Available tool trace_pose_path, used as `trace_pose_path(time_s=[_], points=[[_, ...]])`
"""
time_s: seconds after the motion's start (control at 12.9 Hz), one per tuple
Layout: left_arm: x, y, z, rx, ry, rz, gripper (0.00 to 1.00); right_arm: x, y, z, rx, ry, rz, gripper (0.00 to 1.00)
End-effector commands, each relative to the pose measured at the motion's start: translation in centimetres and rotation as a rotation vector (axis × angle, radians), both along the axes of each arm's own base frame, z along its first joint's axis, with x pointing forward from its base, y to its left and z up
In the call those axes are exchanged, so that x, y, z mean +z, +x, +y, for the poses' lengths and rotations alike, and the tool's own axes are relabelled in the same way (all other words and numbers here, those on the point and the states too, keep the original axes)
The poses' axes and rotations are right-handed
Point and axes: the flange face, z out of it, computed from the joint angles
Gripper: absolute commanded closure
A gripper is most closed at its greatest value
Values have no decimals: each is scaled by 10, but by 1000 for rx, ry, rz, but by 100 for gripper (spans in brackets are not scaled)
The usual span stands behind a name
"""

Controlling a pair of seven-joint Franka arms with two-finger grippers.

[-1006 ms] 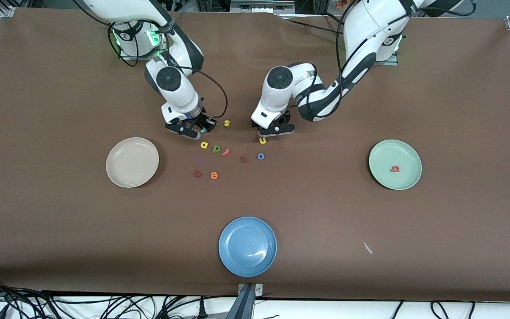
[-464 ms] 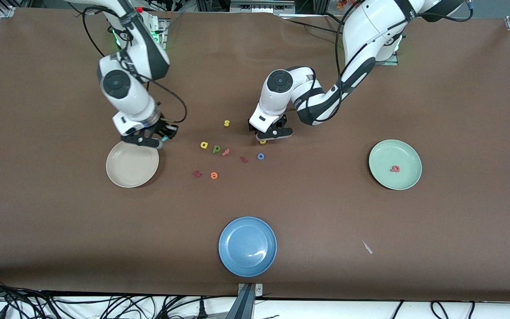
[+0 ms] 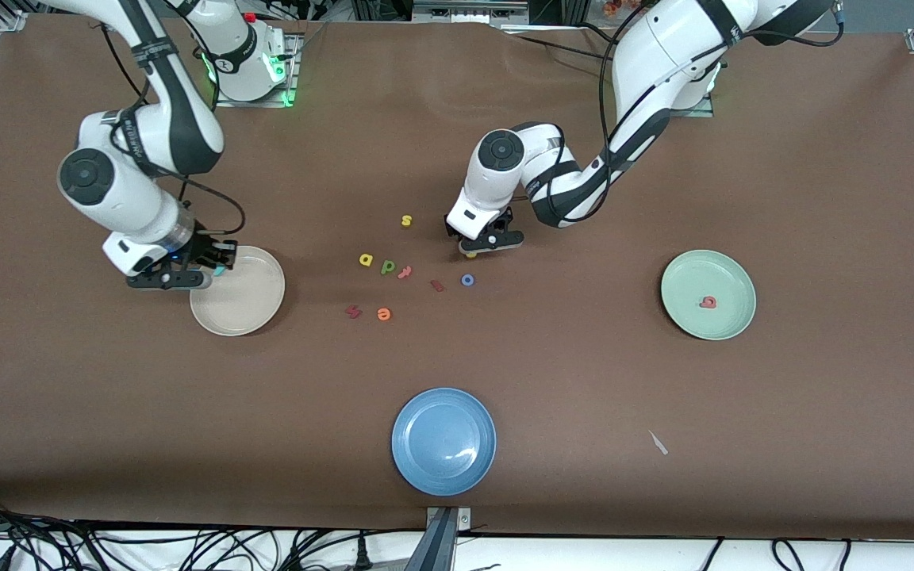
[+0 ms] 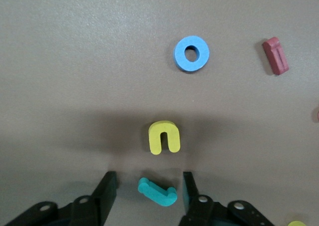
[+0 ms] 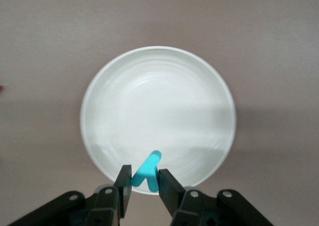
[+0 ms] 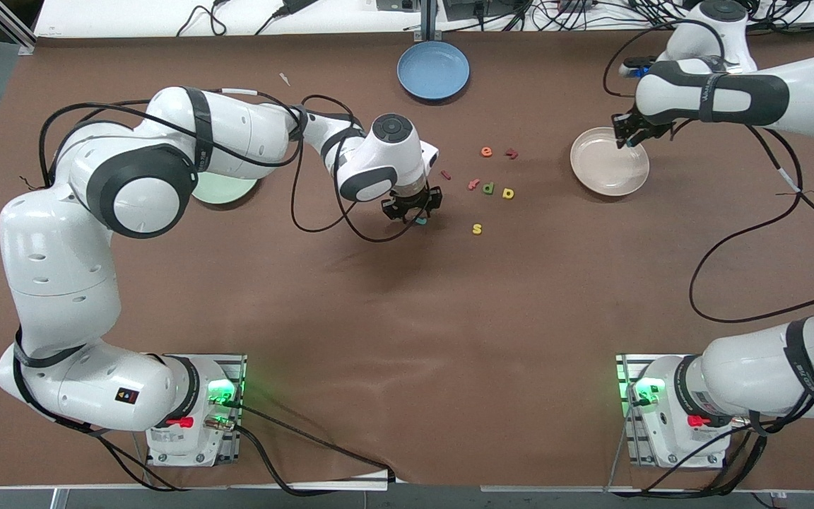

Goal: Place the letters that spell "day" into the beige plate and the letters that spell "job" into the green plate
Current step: 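Drop the cyan y on the beige plate while the left gripper lifts its letter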

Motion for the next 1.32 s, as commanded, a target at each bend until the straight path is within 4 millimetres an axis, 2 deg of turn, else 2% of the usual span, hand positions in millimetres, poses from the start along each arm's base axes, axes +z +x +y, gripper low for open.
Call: trace_pose_path(time_s=[0.0,0.08,0.15,0.39,0.54,0.62,0.7,0.85,1.01,1.16,1.24], points=[[-4,3,-7,0,-3,-16,45,-9,5,-8,30,7,15,49],[-5,3,-7,0,-2,-13,47,-10,4,-8,22,13,17,33],[-6,2,-7,-1,-1,-12,51,-9,4,-8,7,22,18,25],[-7,3,-7,-5,-2,-12,63,-11,4,-5,-8,28,22,22],[-7,3,-7,-7,-2,-12,71,-16,7,9,-73,62,33,22],[-7,3,-7,-8,-2,-12,76,-16,10,30,-82,65,31,21],[-7,3,-7,-10,-1,-12,86,-19,11,51,-113,64,35,22],[-6,3,-7,-13,0,-14,95,-16,4,106,-167,61,33,21],[-6,3,-7,-13,2,-13,98,-19,-3,149,-226,52,33,21],[-5,4,-6,-12,3,-14,98,-24,-3,186,-257,56,30,21],[-1,8,-3,-7,2,-20,98,-33,-2,198,-275,60,31,21]])
